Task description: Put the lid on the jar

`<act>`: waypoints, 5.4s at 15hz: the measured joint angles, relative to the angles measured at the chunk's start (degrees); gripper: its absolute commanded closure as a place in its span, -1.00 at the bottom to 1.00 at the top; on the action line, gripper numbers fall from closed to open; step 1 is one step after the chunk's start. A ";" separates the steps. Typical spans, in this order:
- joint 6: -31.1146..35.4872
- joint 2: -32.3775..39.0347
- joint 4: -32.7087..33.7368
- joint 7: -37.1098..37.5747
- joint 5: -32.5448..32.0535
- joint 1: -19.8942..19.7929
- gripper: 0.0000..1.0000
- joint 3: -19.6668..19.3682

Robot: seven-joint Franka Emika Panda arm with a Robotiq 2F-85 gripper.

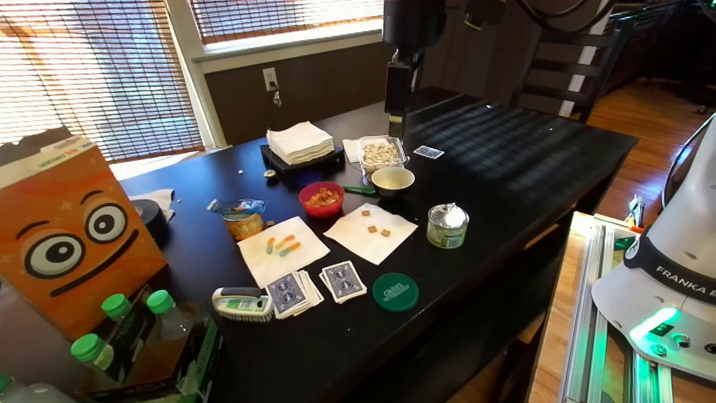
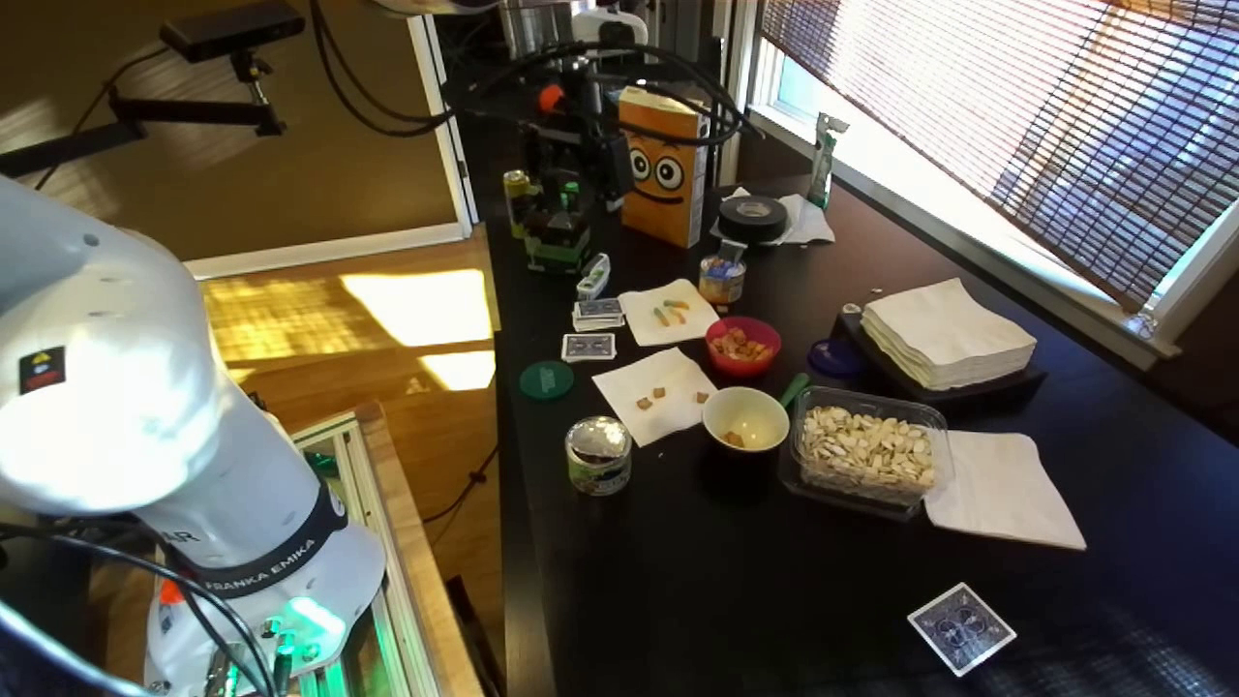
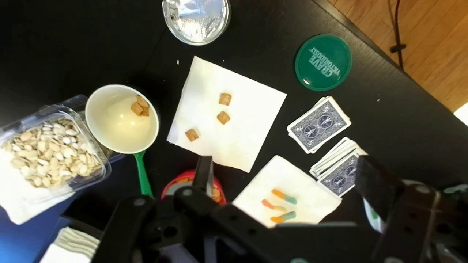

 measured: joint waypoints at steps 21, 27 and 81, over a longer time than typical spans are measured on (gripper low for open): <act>29.54 29.84 -5.30 -27.92 -7.54 9.87 -1.00 4.50; 30.98 31.39 -5.81 -29.18 -7.55 9.84 -1.00 4.53; 46.19 41.32 -9.43 17.47 11.13 7.15 -1.00 2.13</act>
